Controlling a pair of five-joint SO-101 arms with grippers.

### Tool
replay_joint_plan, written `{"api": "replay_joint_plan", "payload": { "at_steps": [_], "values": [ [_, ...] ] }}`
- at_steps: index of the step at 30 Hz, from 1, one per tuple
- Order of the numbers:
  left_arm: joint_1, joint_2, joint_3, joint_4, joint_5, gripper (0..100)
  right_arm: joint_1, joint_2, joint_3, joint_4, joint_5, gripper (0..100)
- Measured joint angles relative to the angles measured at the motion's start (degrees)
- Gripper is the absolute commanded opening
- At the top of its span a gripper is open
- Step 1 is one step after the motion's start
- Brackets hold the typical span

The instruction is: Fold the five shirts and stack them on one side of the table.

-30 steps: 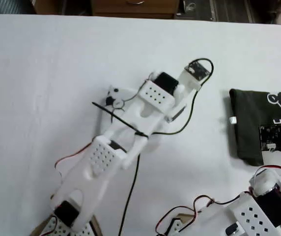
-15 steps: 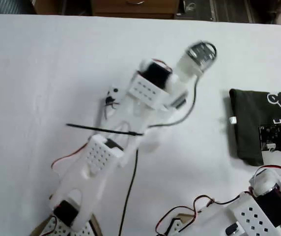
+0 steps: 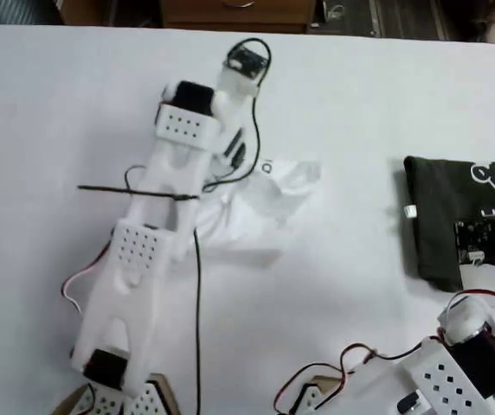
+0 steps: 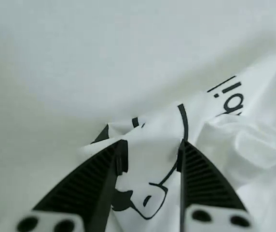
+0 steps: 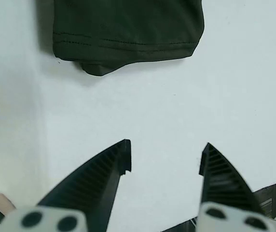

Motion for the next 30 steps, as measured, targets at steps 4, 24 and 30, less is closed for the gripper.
{"api": "replay_joint_plan", "payload": {
  "at_steps": [4, 24, 30],
  "values": [
    [2.90, 0.00, 0.09, 0.18, 0.00, 19, -1.76, 0.00, 0.00, 0.00, 0.00, 24.0],
    [10.90, -14.68, 26.29, 0.18, 0.00, 19, -2.81, 0.00, 4.84, -6.95, -5.54, 24.0],
    [16.00, -21.01, 36.92, -1.32, 0.00, 19, -2.81, 0.00, 4.84, -7.38, -6.51, 24.0]
  ]
}}
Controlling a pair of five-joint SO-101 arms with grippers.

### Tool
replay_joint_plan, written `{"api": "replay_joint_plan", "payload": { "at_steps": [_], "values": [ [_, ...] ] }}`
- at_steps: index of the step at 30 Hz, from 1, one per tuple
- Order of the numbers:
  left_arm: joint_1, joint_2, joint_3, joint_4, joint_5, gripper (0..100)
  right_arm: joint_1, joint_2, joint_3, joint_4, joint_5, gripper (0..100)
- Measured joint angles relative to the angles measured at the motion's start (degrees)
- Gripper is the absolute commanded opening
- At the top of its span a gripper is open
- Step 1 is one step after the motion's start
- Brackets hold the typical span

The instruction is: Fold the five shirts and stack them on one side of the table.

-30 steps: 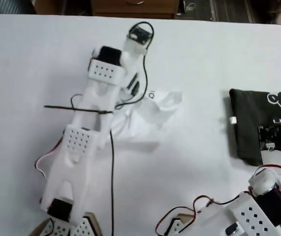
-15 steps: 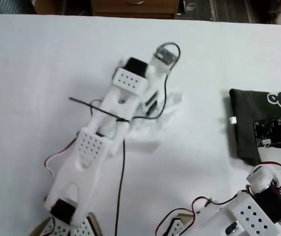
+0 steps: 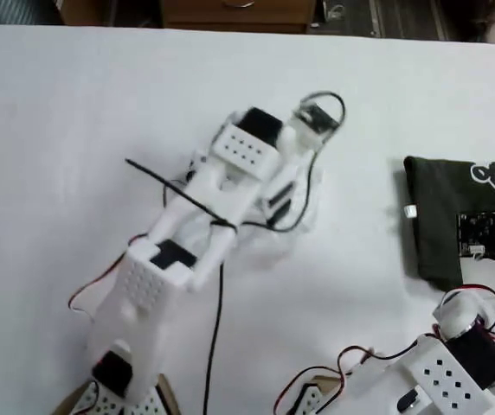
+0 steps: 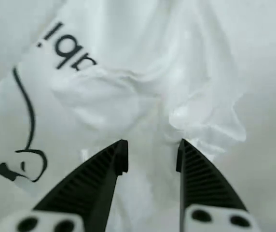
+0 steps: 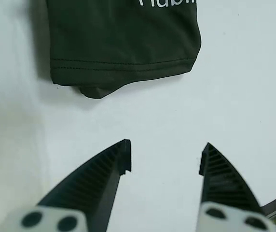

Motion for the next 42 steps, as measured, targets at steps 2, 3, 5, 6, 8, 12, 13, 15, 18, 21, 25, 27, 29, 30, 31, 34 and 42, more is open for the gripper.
{"api": "replay_joint_plan", "payload": {
  "at_steps": [2, 3, 5, 6, 8, 12, 13, 15, 18, 21, 25, 27, 29, 30, 31, 34, 42],
  "values": [
    [1.14, 0.00, 2.90, -1.14, 0.00, 19, 0.00, 0.00, 0.00, 0.00, 0.00, 24.0],
    [1.32, 0.00, 3.25, -1.23, 0.00, 19, 0.00, 0.00, 0.00, 0.00, 0.00, 24.0],
    [1.49, -0.53, 3.25, -1.41, 0.00, 19, 0.00, 0.00, 0.18, 0.00, 0.00, 24.0],
    [1.49, -1.32, 3.25, -1.41, 0.00, 19, 0.00, 0.00, 0.18, 0.00, 0.00, 24.0],
    [1.05, -3.60, 2.55, -1.41, 0.00, 19, 0.00, 0.00, 0.18, 0.00, 0.00, 24.0],
    [-2.29, -8.88, 0.88, -1.58, -0.97, 19, 0.00, 0.00, 0.18, 0.00, 0.00, 24.0],
    [-3.60, -9.23, 0.88, -1.85, -1.58, 19, 0.00, 0.00, 0.18, 0.00, 0.00, 24.0],
    [-6.42, -9.23, 0.88, -2.29, -2.20, 19, 0.00, 0.00, 0.18, 0.00, 0.00, 24.0],
    [-10.64, -8.79, 0.79, -4.22, -2.64, 19, 0.00, 0.00, 0.18, 0.00, 0.00, 24.0],
    [-13.10, -4.92, 1.32, -7.21, -2.64, 19, 0.00, 0.00, 0.18, 0.00, 0.00, 24.0],
    [-13.36, -0.79, 1.32, -10.02, -2.64, 19, 0.00, 0.00, 0.18, 0.00, 0.00, 24.0],
    [-13.19, 0.88, 1.32, -11.25, -2.64, 19, 0.00, 0.00, 0.18, 0.00, 0.00, 24.0],
    [-12.92, 2.11, 1.32, -12.22, -2.64, 19, 0.00, 0.00, 0.18, 0.00, 0.00, 24.0],
    [-12.75, 2.46, 1.32, -12.57, -2.64, 19, 0.00, 0.00, 0.18, 0.00, 0.00, 24.0],
    [-12.48, 2.81, 1.32, -12.75, -2.64, 19, 0.00, 0.00, 0.18, 0.00, 0.00, 24.0],
    [-11.96, 3.16, 1.32, -12.75, -2.64, 19, 0.00, 0.00, 0.18, 0.00, 0.00, 24.0],
    [-8.44, 3.16, 1.14, -10.11, -2.64, 19, 0.00, 0.00, 0.18, 0.00, 0.00, 24.0]
  ]
}}
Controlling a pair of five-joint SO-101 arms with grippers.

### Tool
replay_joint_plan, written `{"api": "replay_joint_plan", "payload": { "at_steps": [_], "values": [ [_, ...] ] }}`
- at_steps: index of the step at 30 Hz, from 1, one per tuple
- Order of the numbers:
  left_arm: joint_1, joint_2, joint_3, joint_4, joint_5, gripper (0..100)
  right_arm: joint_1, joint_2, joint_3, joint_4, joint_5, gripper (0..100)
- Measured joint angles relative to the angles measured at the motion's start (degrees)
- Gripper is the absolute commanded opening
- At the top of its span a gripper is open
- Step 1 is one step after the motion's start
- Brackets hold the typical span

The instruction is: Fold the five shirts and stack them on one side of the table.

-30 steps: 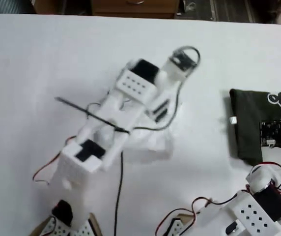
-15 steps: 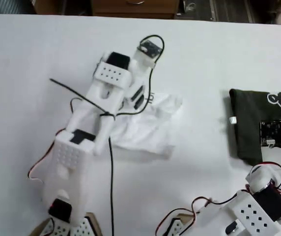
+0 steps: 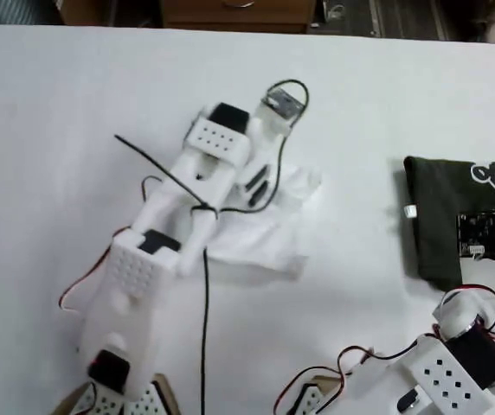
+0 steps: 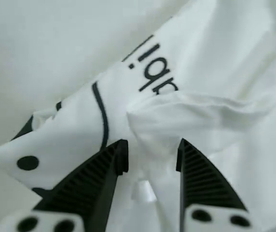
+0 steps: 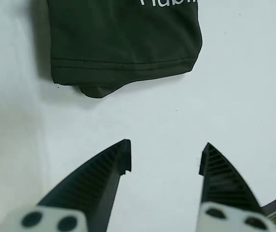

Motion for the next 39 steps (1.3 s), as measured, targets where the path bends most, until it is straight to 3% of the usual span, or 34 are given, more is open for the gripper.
{"api": "replay_joint_plan", "payload": {
  "at_steps": [9, 22, 39],
  "values": [
    [3.78, 0.00, -3.78, 2.29, -2.46, 19, 0.00, 0.00, 0.00, 0.00, 0.00, 24.0],
    [1.23, 0.53, -6.07, -2.46, -9.49, 19, 0.00, 0.00, 0.00, 0.00, 0.00, 24.0],
    [-0.62, 1.05, 1.32, -5.98, -14.86, 19, 0.00, 0.00, 0.00, 0.00, 0.00, 24.0]
  ]
}}
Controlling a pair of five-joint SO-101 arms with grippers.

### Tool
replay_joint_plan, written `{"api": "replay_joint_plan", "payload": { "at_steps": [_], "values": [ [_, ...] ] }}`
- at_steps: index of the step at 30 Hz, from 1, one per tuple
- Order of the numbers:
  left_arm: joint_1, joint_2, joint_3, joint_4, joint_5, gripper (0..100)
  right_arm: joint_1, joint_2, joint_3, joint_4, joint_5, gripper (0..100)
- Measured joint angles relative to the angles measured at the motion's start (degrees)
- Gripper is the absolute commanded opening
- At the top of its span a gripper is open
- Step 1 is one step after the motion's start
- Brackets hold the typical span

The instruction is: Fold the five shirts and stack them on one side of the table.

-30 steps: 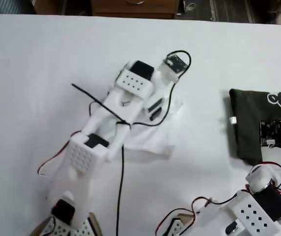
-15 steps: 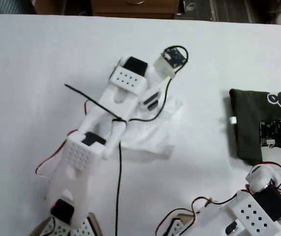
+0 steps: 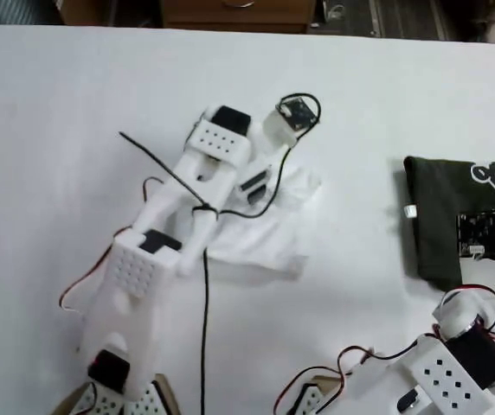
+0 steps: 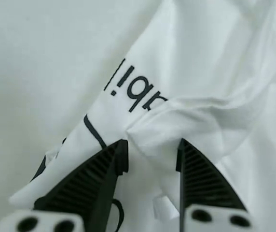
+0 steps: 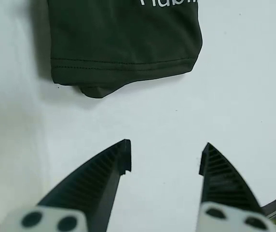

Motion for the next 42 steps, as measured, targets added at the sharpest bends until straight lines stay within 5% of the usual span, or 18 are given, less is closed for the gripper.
{"api": "replay_joint_plan", "payload": {
  "at_steps": [6, 12, 22, 32, 42],
  "values": [
    [0.26, 2.55, -0.97, 0.00, 0.00, 1, 0.00, 0.00, 0.00, 0.26, 0.00, 24.0],
    [2.29, 2.64, -4.66, 1.14, 0.00, 2, 0.00, 0.00, 0.00, 0.70, 0.00, 24.0],
    [6.59, 2.64, -19.34, 16.44, 0.35, 2, 0.00, 0.00, 0.00, 0.70, 0.00, 24.0],
    [15.56, 2.64, -20.04, 17.49, 6.33, 2, 0.00, 0.00, 0.00, 0.70, -5.71, 24.0],
    [18.73, -1.93, -8.70, 17.58, 8.79, 25, 0.00, 0.00, 0.00, 0.70, -7.03, 24.0]
  ]
}}
